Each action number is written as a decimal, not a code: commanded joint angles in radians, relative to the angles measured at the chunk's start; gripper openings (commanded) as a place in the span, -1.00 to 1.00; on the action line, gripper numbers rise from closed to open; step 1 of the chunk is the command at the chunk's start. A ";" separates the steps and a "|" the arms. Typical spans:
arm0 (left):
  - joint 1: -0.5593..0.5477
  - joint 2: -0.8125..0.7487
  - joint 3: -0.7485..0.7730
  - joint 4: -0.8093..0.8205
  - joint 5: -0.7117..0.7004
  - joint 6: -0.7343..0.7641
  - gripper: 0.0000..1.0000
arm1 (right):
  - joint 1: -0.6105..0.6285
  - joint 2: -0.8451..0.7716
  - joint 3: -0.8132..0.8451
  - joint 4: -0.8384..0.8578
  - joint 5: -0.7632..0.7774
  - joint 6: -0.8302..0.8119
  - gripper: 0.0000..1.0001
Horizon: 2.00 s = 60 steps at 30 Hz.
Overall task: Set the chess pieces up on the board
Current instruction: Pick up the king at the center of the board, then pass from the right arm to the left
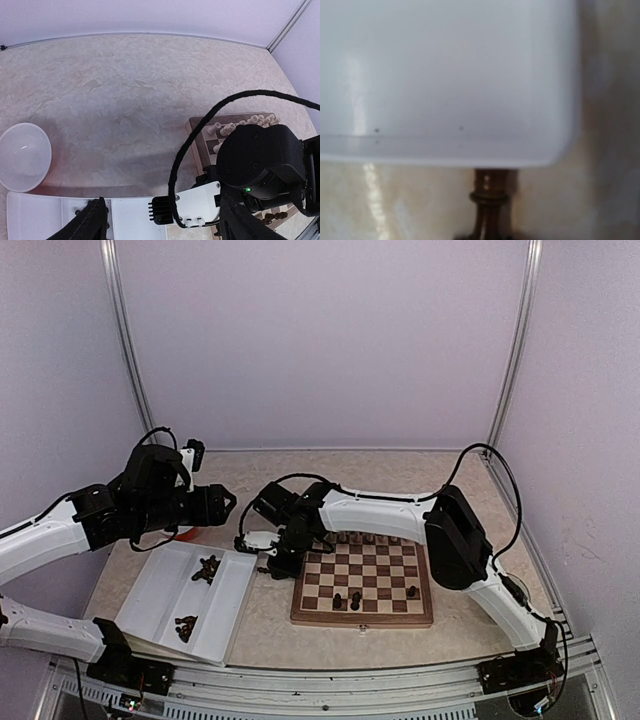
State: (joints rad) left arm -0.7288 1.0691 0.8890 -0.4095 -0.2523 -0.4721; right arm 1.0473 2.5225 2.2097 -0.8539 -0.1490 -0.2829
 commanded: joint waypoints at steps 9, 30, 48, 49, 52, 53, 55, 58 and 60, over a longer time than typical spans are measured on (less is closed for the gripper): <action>0.016 -0.001 -0.003 0.217 0.184 0.057 0.53 | -0.136 -0.448 -0.344 0.153 -0.361 -0.044 -1.00; -0.100 0.283 0.091 0.635 0.512 -0.160 0.11 | -0.331 -0.810 -0.709 0.420 -0.673 -0.038 -1.00; -0.112 0.393 0.150 0.614 0.563 -0.158 -0.54 | -0.331 -0.825 -0.751 0.424 -0.684 -0.059 -1.00; -0.112 0.398 0.153 0.610 0.565 -0.158 -0.56 | -0.332 -0.827 -0.753 0.424 -0.680 -0.060 -1.00; -0.112 0.398 0.157 0.601 0.563 -0.160 -0.58 | -0.333 -0.837 -0.762 0.432 -0.672 -0.057 -1.00; -0.113 0.398 0.158 0.598 0.561 -0.161 -0.58 | -0.333 -0.839 -0.765 0.434 -0.670 -0.056 -1.00; -0.113 0.392 0.157 0.596 0.556 -0.164 -0.59 | -0.333 -0.844 -0.769 0.439 -0.668 -0.056 -1.00; -0.113 0.379 0.150 0.595 0.552 -0.169 -0.61 | -0.333 -0.844 -0.772 0.441 -0.667 -0.056 -1.00; -0.113 0.363 0.144 0.593 0.545 -0.172 -0.52 | -0.333 -0.845 -0.776 0.442 -0.667 -0.056 -1.00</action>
State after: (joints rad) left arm -0.8387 1.4639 1.0107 0.1905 0.2958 -0.6357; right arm 0.7177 1.7157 1.4467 -0.4335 -0.8177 -0.3317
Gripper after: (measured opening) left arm 0.206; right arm 0.140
